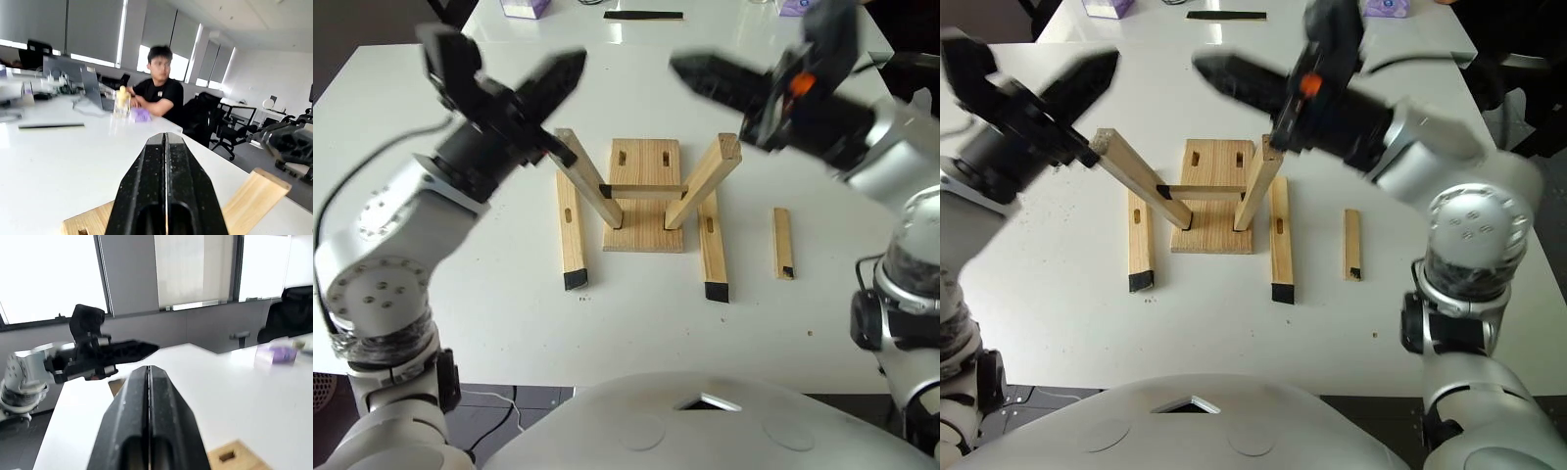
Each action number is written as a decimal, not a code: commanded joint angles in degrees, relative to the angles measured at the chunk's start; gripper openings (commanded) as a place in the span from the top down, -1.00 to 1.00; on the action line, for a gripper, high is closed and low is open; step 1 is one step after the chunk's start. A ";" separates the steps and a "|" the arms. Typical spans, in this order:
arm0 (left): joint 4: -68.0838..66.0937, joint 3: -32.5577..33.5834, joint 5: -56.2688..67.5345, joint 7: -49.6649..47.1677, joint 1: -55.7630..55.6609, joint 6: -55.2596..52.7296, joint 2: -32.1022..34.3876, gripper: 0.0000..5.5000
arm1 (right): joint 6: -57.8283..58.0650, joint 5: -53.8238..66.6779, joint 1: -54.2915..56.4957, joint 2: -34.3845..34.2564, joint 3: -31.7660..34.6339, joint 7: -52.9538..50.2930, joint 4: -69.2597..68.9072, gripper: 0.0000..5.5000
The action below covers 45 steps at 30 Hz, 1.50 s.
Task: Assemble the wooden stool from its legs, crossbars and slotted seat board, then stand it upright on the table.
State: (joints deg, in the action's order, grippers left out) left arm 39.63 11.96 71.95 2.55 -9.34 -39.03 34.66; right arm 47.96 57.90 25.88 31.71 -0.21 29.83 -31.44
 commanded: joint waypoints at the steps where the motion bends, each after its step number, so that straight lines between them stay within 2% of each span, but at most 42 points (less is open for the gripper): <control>1: -4.64 -7.80 -7.04 2.32 8.41 -2.42 -2.06 1.00 | -1.71 -7.46 -8.27 1.47 -7.09 3.58 1.40 0.99; 5: -3.44 -8.41 -6.78 3.11 9.00 -0.61 -3.82 1.00 | -2.16 -4.98 -5.89 -0.54 -5.39 3.37 2.45 0.99; 11: -3.50 -4.42 -4.32 1.51 5.70 2.01 -4.89 1.00 | -1.33 -2.18 -3.00 -2.37 -2.89 2.15 5.03 0.99; 17: -4.87 10.01 2.66 -1.43 -1.76 8.28 -2.33 1.00 | -2.87 7.23 7.57 -4.56 10.95 -4.33 15.70 0.99; 19: -6.68 13.10 3.14 -0.01 -2.20 8.10 -0.33 1.00 | -4.76 3.54 8.66 -3.50 11.77 -3.83 19.34 0.99; 21: -10.31 13.26 -3.21 7.08 1.78 7.64 3.55 1.00 | -13.38 -11.20 5.90 0.94 4.76 1.88 23.71 0.99; 24: -19.60 7.49 -17.86 21.78 11.30 11.22 10.22 1.00 | -35.64 -35.47 2.30 7.22 -8.74 11.63 37.74 0.99; 26: -21.11 2.66 -23.66 29.98 16.76 13.42 12.79 1.00 | -41.92 -40.72 2.41 6.85 -11.91 14.56 44.80 0.99; 28: -20.95 -1.02 -28.35 34.03 20.38 15.53 14.04 1.00 | -42.47 -41.15 3.19 4.78 -12.82 16.67 47.18 0.99; 31: -24.95 -6.90 -37.50 36.27 23.18 20.19 12.83 1.00 | -46.02 -43.66 3.09 2.53 -15.77 22.24 51.19 0.99; 35: -20.88 -13.99 -41.71 38.31 24.63 21.36 7.90 1.00 | -51.21 -46.40 1.82 0.72 -18.32 29.14 53.81 0.99; 38: -21.09 -18.66 -45.86 37.65 22.84 22.06 4.22 1.00 | -50.69 -45.86 1.79 -1.99 -18.74 31.49 51.68 0.99; 45: -24.41 -20.67 -50.53 37.69 17.54 21.98 0.77 1.00 | -50.75 -47.39 1.93 -3.79 -21.16 38.52 50.66 0.99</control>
State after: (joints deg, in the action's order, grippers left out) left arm 17.89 -8.01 24.12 40.24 10.10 -17.05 35.67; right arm -2.20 12.24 27.60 28.71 -20.22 66.84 18.58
